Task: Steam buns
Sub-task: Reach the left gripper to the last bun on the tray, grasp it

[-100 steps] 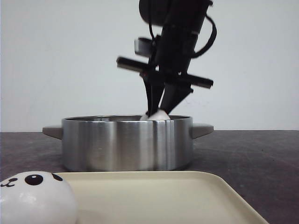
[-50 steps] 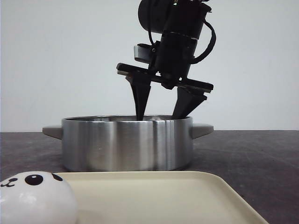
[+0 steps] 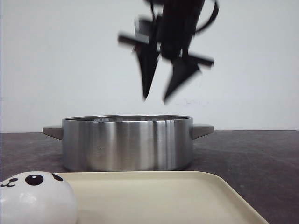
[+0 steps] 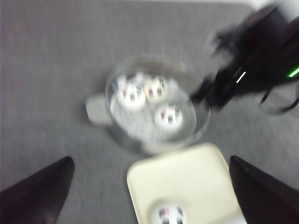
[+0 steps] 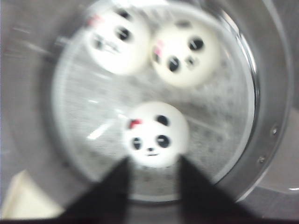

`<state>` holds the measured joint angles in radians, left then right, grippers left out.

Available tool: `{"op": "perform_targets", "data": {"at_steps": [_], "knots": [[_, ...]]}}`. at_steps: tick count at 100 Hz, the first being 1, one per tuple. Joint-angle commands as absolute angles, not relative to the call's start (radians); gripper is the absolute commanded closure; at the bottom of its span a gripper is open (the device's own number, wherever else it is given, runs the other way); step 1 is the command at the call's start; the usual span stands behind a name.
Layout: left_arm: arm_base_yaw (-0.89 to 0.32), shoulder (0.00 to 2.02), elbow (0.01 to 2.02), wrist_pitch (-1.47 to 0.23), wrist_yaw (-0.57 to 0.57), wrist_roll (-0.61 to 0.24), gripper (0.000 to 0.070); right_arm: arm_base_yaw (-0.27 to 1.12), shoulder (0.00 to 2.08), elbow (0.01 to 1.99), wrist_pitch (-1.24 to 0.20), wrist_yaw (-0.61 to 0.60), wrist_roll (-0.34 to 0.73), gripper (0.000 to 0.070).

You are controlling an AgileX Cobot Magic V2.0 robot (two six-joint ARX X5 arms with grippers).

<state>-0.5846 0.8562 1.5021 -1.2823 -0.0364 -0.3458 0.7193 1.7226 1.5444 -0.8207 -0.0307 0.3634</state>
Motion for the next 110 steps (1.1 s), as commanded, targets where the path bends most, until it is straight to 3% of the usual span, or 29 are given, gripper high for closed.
{"op": "perform_targets", "data": {"at_steps": [1,34,57,83,110], "knots": [[-0.596,0.853,1.489,-1.289,-0.01,-0.392,0.0024,0.758,1.641,1.582,-0.803,-0.002,0.336,0.07],[-0.699,0.71,1.05,-1.132,0.107,-0.567,0.0024,0.954,1.21,1.582,-0.717,0.226,0.303,0.07],[-0.838,0.744,0.761,-0.984,0.168,-0.643,0.0023,1.002,1.043,1.582,-0.751,0.345,0.304,0.07],[-0.942,0.921,0.712,-0.87,0.13,-0.648,0.0023,1.002,0.983,1.582,-0.842,0.418,0.308,0.07],[-0.965,1.109,0.712,-0.734,0.131,-0.648,0.0023,1.002,0.979,1.582,-0.868,0.419,0.34,0.07]]}}
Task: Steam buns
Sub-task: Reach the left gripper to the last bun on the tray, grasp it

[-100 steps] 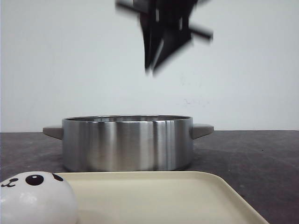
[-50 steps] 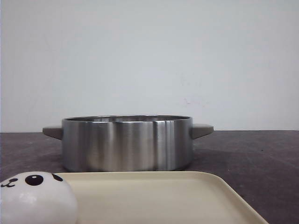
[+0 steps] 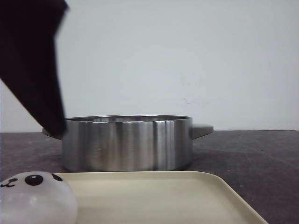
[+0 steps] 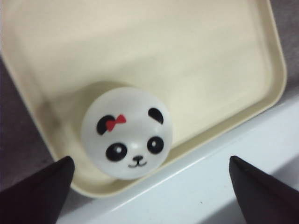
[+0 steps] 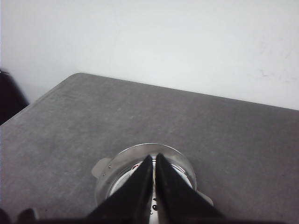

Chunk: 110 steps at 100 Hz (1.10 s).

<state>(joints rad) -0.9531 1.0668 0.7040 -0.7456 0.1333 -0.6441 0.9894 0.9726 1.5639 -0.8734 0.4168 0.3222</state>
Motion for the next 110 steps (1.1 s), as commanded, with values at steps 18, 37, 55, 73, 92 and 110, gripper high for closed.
{"op": "perform_targets", "data": {"at_steps": [18,37,55,73,92,110], "knots": [[-0.965,1.222,0.712,-0.702,0.13,-0.643,0.0024,1.002,0.979,1.582,-0.869,0.419,0.34,0.07],[-0.965,1.297,0.712,-0.676,0.125,-0.643,0.013,1.002,0.979,1.582,-0.871,0.418,0.34,0.07],[-0.965,1.322,0.712,-0.676,0.123,-0.635,0.0516,1.002,0.979,1.582,-0.894,0.419,0.34,0.07],[-0.965,1.301,0.715,-0.655,0.124,-0.603,0.0691,1.002,0.979,1.582,-0.905,0.419,0.338,0.07],[-0.973,1.191,0.803,-0.675,0.163,-0.604,0.069,1.002,0.979,1.582,-0.915,0.419,0.339,0.07],[-0.977,1.12,0.99,-0.713,0.155,-0.561,0.0691,1.002,0.979,1.582,-0.92,0.419,0.339,0.07]]}}
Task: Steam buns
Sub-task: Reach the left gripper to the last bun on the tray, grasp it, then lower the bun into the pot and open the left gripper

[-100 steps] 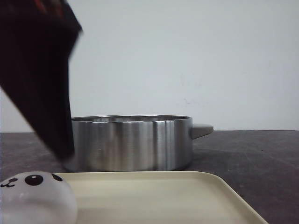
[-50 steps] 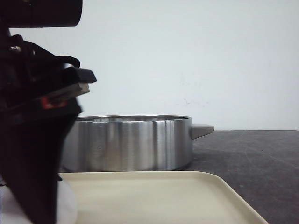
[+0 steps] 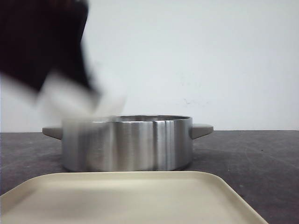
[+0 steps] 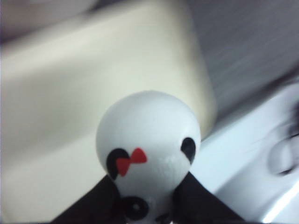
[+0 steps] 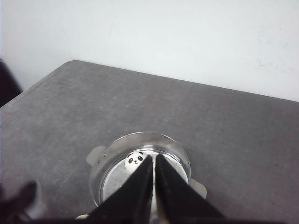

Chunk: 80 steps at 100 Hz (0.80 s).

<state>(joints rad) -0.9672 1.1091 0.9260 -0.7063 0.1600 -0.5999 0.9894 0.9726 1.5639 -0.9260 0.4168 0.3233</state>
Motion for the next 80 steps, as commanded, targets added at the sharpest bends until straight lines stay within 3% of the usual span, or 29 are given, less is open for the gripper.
{"op": "perform_targets", "data": {"at_steps": [1,21,47,80], "knots": [[-0.975,1.12,1.001,-0.715,0.152,-0.558,0.0691,1.002,0.979,1.582,-0.92,0.419,0.339,0.07],[-0.873,1.192,1.203,-0.728,0.113,-0.454,0.069,1.002,0.98,1.582,-0.918,0.42,0.339,0.07],[-0.686,1.449,1.381,-0.799,0.113,-0.297,0.069,1.002,0.979,1.582,-0.92,0.42,0.34,0.07],[-0.572,1.723,1.401,-0.781,0.068,-0.304,0.069,1.002,0.979,1.582,-0.947,0.42,0.369,0.07]]}}
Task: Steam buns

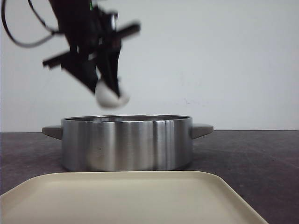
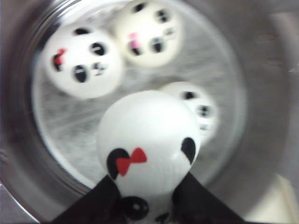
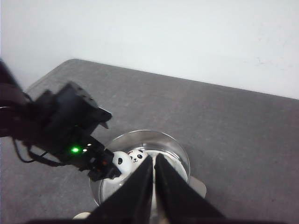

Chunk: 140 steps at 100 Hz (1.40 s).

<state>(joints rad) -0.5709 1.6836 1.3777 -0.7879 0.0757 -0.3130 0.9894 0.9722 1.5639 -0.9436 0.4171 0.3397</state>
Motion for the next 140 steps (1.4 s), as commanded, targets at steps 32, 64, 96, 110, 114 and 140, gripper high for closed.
{"op": "perform_targets", "data": {"at_steps": [32,64,96,110,114,140], "knots": [[-0.558,1.824,1.401,-0.778,0.068,-0.326,0.036,1.002,0.979,1.582,-0.975,0.421,0.408,0.07],[-0.554,1.826,1.402,-0.816,0.078,-0.332,0.0035,1.002,0.979,1.582,-0.974,0.421,0.42,0.07],[-0.588,1.619,1.403,-0.79,-0.035,-0.331,0.0102,1.002,0.979,1.561,-1.011,0.544,0.414,0.0699],[-0.631,1.423,1.403,-0.743,-0.049,-0.334,0.0391,1.013,0.977,1.509,-0.987,0.587,0.411,0.0693],[-0.647,1.366,1.403,-0.731,-0.068,-0.333,0.049,1.017,0.977,1.486,-0.968,0.598,0.408,0.0693],[-0.742,1.052,1.393,-0.747,-0.252,-0.333,0.07,1.055,0.977,1.263,-0.656,0.608,0.345,0.0693]]}}
